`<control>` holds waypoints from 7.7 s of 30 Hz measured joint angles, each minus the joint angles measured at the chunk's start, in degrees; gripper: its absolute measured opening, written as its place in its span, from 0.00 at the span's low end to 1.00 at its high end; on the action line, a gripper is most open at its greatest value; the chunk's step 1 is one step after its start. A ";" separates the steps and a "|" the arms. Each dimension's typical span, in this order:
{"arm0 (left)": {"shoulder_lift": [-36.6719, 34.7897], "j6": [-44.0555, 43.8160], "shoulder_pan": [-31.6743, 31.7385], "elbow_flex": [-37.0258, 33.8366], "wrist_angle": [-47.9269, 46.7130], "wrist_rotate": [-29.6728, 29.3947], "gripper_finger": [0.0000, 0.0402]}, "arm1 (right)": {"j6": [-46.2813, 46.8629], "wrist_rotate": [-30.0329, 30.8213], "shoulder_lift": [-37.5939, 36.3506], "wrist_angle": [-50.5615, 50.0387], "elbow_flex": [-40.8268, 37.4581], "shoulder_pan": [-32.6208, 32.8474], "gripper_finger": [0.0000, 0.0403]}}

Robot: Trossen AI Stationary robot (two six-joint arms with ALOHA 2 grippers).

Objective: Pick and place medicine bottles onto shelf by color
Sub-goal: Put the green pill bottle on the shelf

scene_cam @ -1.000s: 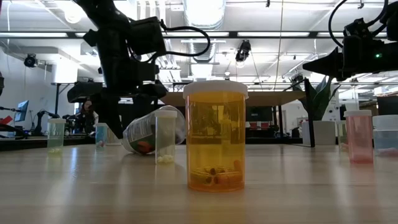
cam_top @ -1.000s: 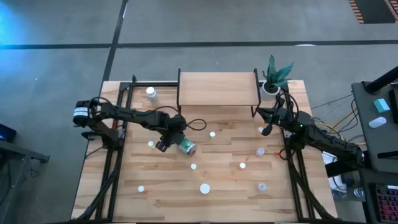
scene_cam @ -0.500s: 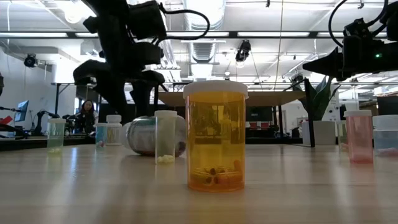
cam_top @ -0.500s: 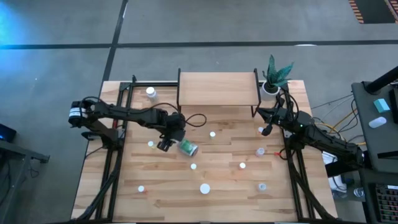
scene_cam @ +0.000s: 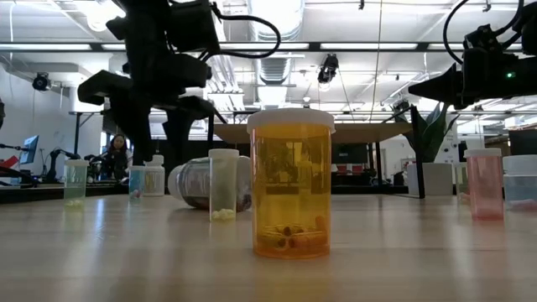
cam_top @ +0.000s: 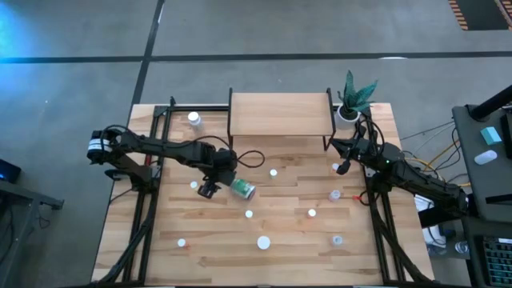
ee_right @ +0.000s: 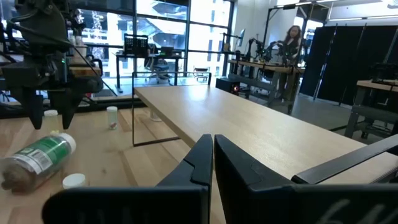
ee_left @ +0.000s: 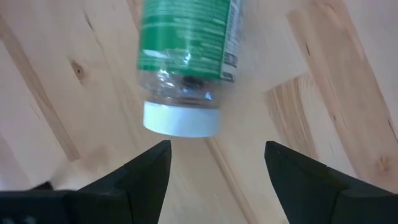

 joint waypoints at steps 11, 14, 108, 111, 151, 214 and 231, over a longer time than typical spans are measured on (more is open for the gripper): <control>0.00 -0.67 -2.23 0.37 2.46 -2.23 0.87 | 0.00 0.00 -0.02 0.00 0.00 0.01 0.02; 0.00 -5.26 -2.70 -0.22 6.43 -2.32 0.97 | 0.00 0.00 -0.02 0.00 0.00 -0.01 0.02; 3.19 -38.65 4.71 17.63 -14.23 12.72 0.54 | 15.48 -6.16 37.08 18.63 18.38 20.17 0.38; 3.19 -37.25 4.72 17.80 -14.37 11.39 0.54 | 17.59 -6.32 42.67 12.72 24.34 20.99 0.50; 3.19 -54.03 8.73 17.68 -2.42 33.94 0.54 | -8.55 31.91 99.60 -34.52 85.50 38.76 0.86; -2.38 -24.06 -3.43 20.70 26.04 0.39 0.71 | 7.69 -0.73 76.00 49.80 31.41 29.54 0.65; 0.26 -22.06 -3.19 20.96 28.16 2.75 0.63 | 7.66 -1.74 76.02 49.34 31.61 29.54 0.68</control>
